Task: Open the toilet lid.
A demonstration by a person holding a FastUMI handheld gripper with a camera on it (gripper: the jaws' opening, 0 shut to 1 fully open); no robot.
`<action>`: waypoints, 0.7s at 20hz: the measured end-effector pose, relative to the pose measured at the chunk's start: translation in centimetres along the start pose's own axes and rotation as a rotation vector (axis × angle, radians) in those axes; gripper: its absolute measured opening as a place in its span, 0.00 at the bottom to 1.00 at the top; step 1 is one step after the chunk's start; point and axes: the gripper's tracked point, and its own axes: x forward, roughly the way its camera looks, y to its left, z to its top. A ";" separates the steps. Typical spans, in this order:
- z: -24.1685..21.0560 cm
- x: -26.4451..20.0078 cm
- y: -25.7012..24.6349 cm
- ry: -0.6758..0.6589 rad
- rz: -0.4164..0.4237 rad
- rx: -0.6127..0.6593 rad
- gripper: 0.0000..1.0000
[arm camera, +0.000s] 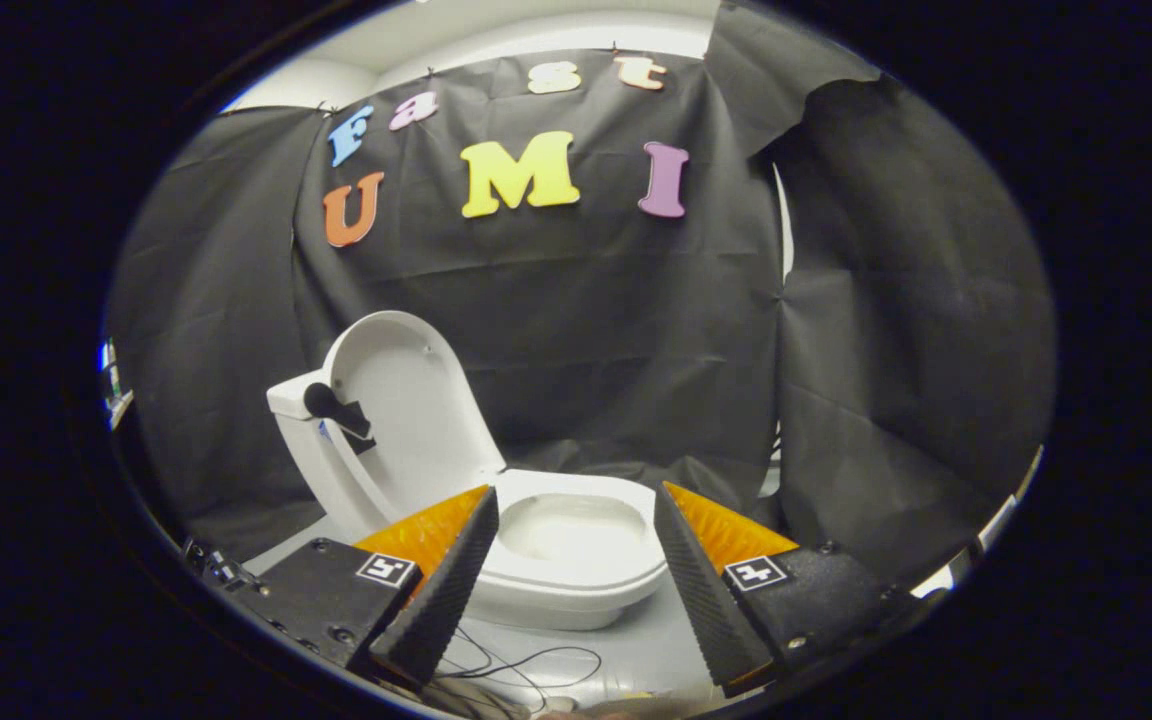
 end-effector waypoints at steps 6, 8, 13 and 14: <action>1.5 -1.9 -2.6 -0.110 0.052 0.029 0.97; 2.5 -2.3 -2.9 -0.180 0.066 0.036 0.97; 1.6 -2.0 -2.8 -0.182 0.092 0.077 0.95; 1.8 -2.0 -2.8 -0.184 0.097 0.084 0.95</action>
